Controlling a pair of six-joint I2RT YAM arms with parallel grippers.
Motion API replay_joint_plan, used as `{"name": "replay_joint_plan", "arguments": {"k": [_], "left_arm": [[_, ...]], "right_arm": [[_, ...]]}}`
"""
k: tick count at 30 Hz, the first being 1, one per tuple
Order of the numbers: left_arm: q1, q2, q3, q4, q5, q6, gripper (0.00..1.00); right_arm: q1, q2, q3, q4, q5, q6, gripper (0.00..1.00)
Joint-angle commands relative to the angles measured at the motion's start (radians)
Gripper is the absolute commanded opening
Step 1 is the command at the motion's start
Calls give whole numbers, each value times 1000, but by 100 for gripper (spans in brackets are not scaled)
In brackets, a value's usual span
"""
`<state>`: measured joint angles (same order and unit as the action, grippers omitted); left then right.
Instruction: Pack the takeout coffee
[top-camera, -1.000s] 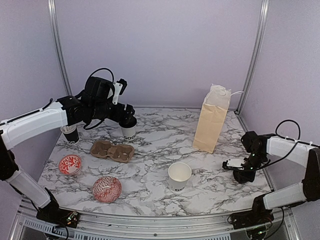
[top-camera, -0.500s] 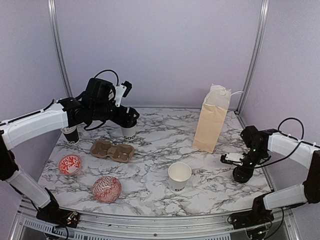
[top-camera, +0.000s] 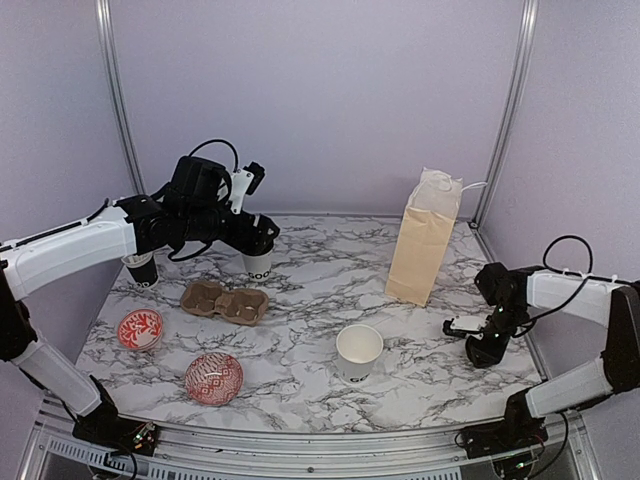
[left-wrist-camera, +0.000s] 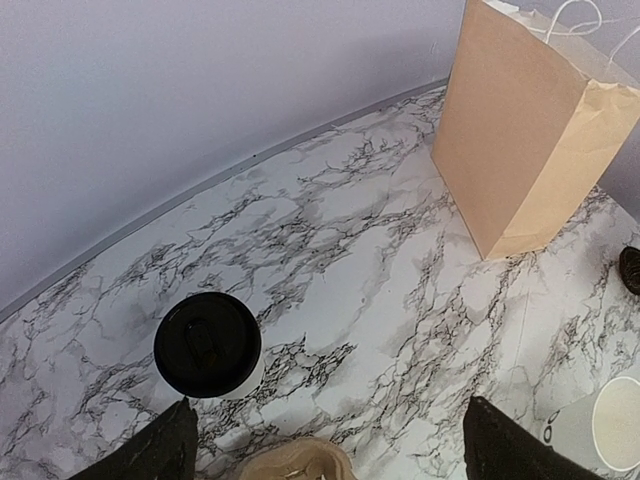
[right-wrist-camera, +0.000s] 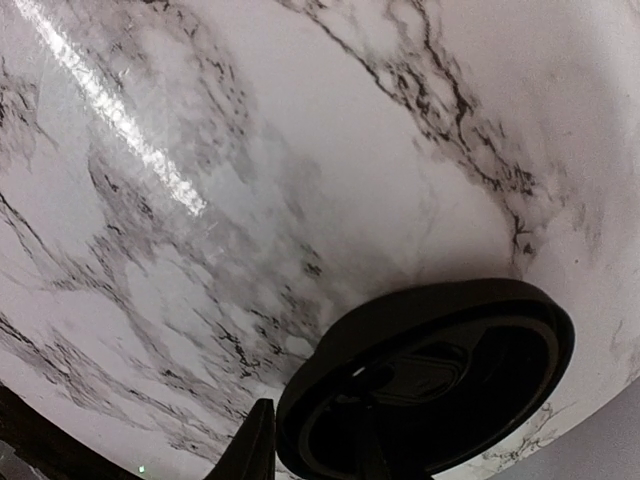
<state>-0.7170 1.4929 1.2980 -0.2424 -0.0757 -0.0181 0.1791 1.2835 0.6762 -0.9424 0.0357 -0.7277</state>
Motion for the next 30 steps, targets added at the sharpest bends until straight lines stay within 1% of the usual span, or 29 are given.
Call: {"name": "replay_joint_plan", "arguments": {"k": [1, 2, 6, 9, 14, 16, 19, 21, 22, 24, 25, 26, 28, 30], "left_arm": [[-9, -30, -12, 29, 14, 9, 93], [-8, -33, -14, 29, 13, 10, 93], [-8, -38, -14, 29, 13, 10, 93], [-9, -42, -15, 32, 18, 13, 93], [-9, -53, -31, 60, 42, 14, 92], [-14, -65, -46, 85, 69, 14, 91], [-30, -89, -90, 147, 159, 60, 90], [-46, -115, -136, 219, 205, 83, 90], [-58, -132, -169, 283, 239, 89, 90], [-83, -170, -232, 405, 303, 101, 90], [-95, -188, -260, 486, 343, 104, 90], [-106, -200, -282, 526, 376, 102, 90], [-121, -208, -319, 686, 423, 72, 91], [-141, -193, -319, 775, 453, 41, 91]], "right_arm": [[10, 27, 10, 42, -1, 23, 26], [11, 27, 8, 43, 0, 22, 25], [16, 14, 10, 39, 3, 20, 12], [18, -9, 39, 16, -24, 20, 8], [19, -50, 144, -76, -219, 1, 7], [23, -56, 210, -139, -359, -31, 7], [40, -53, 334, -198, -575, -69, 8], [62, -35, 418, -226, -698, -86, 8], [72, -27, 458, -226, -778, -88, 8], [98, -7, 532, -228, -881, -91, 8], [115, 4, 568, -229, -925, -94, 9], [131, 13, 598, -230, -966, -95, 9], [169, 31, 657, -239, -1037, -107, 9], [209, 54, 709, -266, -1092, -138, 10]]}}
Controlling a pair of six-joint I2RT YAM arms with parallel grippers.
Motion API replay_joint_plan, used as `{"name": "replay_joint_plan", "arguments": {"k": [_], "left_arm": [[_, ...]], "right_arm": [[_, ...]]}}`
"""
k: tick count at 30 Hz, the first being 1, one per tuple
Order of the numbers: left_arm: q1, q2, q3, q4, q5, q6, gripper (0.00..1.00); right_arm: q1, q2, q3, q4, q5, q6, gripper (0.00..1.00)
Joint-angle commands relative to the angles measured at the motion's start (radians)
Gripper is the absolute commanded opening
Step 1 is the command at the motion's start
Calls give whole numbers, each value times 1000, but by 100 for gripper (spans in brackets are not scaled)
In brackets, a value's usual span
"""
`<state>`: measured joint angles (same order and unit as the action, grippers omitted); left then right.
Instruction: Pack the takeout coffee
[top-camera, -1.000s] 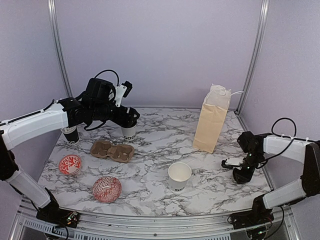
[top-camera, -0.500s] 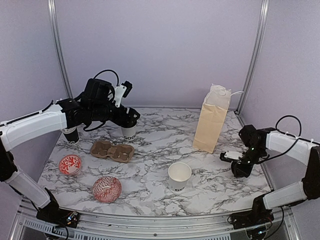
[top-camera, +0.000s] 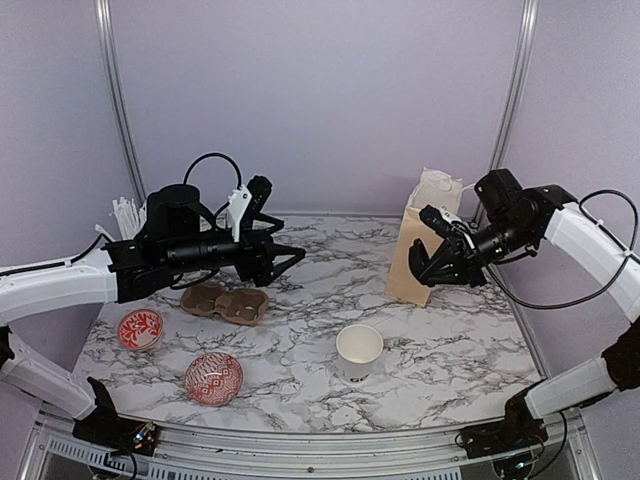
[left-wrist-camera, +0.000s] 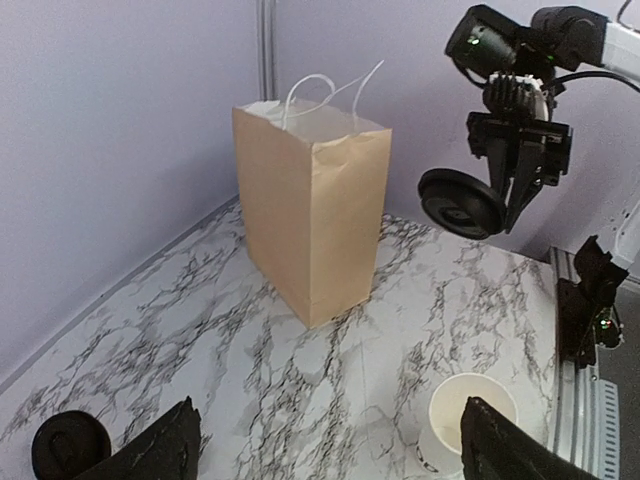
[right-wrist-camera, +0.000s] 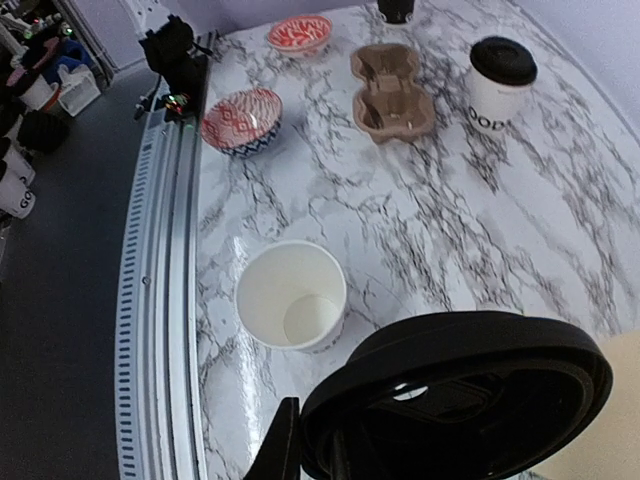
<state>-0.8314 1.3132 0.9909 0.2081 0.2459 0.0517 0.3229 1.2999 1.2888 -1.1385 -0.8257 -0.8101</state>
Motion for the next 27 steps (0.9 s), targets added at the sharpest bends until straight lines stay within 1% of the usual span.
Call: {"name": "replay_joint_plan", "arguments": {"k": [1, 6, 10, 12, 17, 27], "left_arm": [[-42, -1, -5, 360, 134, -34, 91], [-131, 108, 27, 551, 104, -21, 91], [-175, 216, 40, 719, 105, -33, 95], [-188, 269, 63, 770, 116, -18, 96], [-212, 369, 142, 784, 103, 44, 96], [-226, 466, 195, 787, 120, 79, 95]], "right_arm": [[76, 52, 122, -93, -253, -75, 10], [98, 123, 234, -223, -352, -170, 10], [113, 106, 253, -233, -361, -152, 11], [116, 96, 257, -234, -360, -144, 11], [116, 87, 241, -233, -369, -144, 11], [115, 83, 248, -233, -374, -145, 11]]}}
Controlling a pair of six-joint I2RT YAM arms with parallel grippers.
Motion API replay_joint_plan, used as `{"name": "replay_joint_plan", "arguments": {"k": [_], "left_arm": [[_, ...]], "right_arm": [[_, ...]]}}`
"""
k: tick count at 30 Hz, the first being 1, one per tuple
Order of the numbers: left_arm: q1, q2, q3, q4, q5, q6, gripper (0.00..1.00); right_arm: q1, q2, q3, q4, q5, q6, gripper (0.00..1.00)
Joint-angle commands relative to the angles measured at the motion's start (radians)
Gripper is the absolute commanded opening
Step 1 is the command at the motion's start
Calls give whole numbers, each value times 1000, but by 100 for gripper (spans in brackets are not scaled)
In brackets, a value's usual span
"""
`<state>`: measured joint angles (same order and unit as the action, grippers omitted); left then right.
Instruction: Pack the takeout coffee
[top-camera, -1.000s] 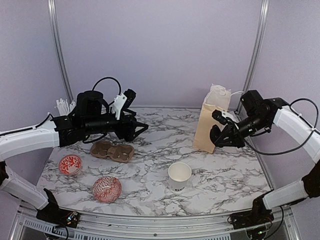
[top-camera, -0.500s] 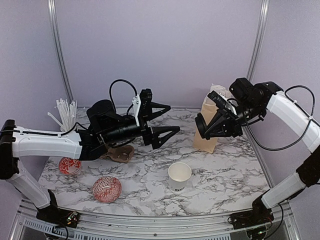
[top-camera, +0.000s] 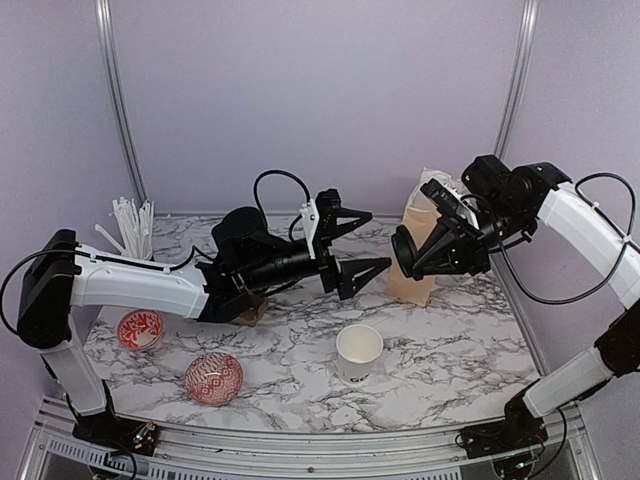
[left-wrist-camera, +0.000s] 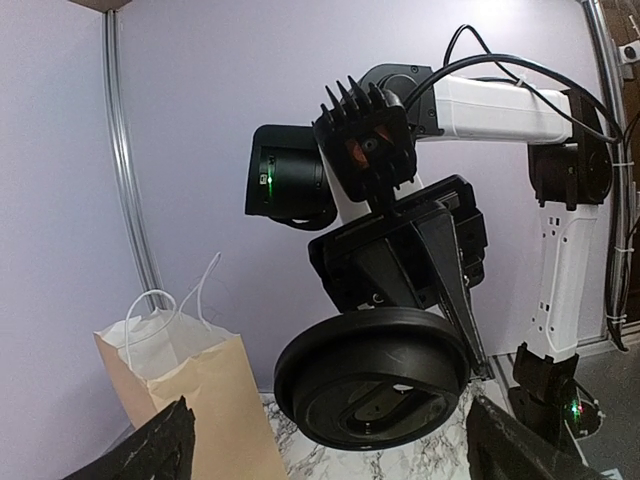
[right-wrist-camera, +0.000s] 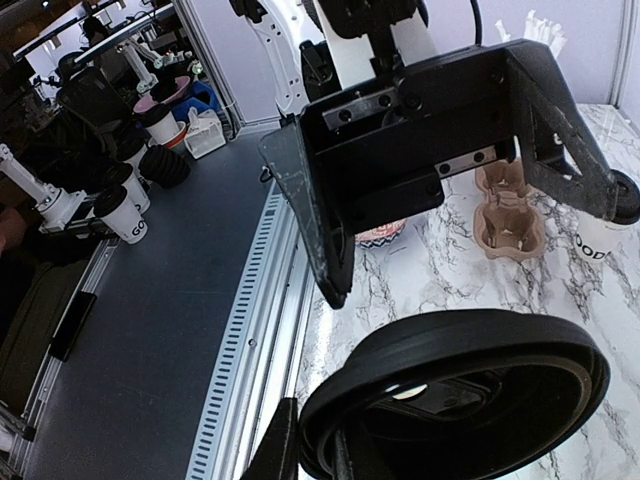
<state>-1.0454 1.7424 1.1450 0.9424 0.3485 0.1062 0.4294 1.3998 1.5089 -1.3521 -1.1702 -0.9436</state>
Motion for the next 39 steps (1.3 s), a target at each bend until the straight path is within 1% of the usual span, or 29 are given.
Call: {"name": "replay_joint_plan", "arguments": {"k": [1, 11, 20, 24, 28, 34, 36, 39], "left_arm": [[-15, 48, 46, 53, 20, 25, 95], [-36, 106, 97, 53, 36, 20, 90], [-54, 150, 135, 53, 10, 31, 92], [-65, 162, 144, 53, -37, 52, 91], [-71, 171, 149, 58, -88, 57, 88], [-73, 159, 138, 71, -92, 48, 81], [-72, 143, 121, 72, -91, 42, 80], [-73, 106, 72, 71, -131, 23, 78]], "right_arm": [[9, -15, 28, -19, -32, -12, 11], [9, -10, 29, -19, -34, -11, 11], [9, -7, 33, -15, -48, -4, 11], [9, -5, 31, -15, -54, -4, 11], [9, -5, 23, -10, -54, 0, 11], [9, -8, 13, 14, -36, 20, 12], [9, -11, 13, 26, -18, 33, 17], [7, -21, 53, 31, 86, 73, 30]]}}
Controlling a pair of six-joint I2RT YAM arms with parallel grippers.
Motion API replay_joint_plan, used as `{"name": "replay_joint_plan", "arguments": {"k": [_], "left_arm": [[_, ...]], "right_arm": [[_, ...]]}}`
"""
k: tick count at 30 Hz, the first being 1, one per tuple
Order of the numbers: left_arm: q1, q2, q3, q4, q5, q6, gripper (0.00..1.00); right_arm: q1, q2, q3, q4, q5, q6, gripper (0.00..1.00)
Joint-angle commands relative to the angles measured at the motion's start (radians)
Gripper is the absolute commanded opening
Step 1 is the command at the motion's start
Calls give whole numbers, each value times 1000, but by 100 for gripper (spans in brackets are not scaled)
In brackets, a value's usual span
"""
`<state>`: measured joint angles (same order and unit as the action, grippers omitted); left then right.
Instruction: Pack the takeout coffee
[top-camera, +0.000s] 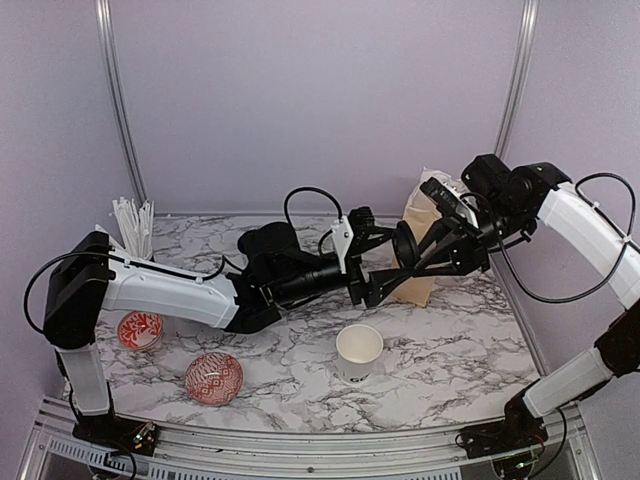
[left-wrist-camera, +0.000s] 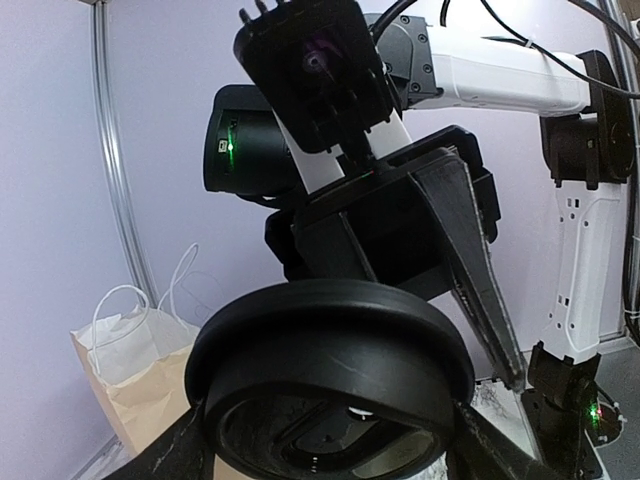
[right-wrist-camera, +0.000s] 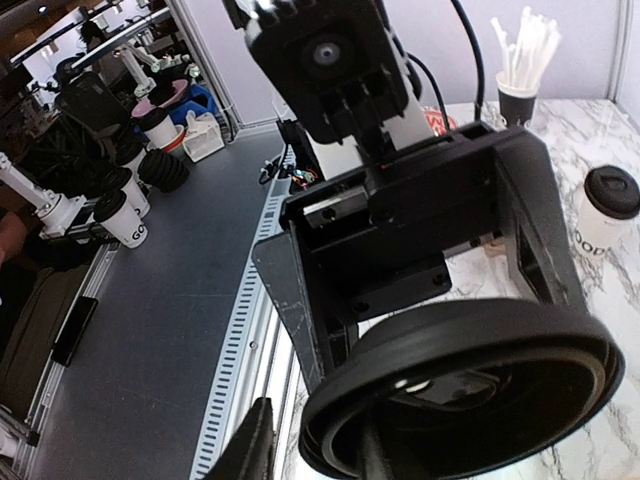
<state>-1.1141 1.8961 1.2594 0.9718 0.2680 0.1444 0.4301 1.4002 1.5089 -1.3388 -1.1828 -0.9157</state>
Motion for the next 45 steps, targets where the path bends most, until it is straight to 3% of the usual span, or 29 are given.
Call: {"name": "replay_joint_plan", "arguments": {"k": [1, 3, 7, 11, 17, 22, 30, 45], "left_arm": [[-4, -64, -63, 40, -64, -20, 78], [-4, -111, -104, 19, -86, -22, 78], [-4, -197, -129, -187, -141, -22, 77], [-4, -248, -50, -542, -188, -47, 76], [-13, -288, 72, -1059, -176, -72, 72], [-20, -300, 140, -1289, -220, -100, 74], [-21, -212, 278, -1519, -294, -77, 77], [-37, -54, 390, -1587, -193, -62, 78]], "right_arm": [[1, -35, 66, 18, 131, 51, 34], [-24, -78, 52, 44, 173, 67, 40], [-67, -160, -41, 162, 217, 146, 50], [-89, -191, -178, 348, 358, 276, 52], [-95, -149, -348, 480, 419, 336, 52], [-96, -100, -397, 549, 373, 360, 52], [-93, 26, -401, 562, 245, 390, 53], [-82, 5, -487, 612, 268, 397, 54]]}}
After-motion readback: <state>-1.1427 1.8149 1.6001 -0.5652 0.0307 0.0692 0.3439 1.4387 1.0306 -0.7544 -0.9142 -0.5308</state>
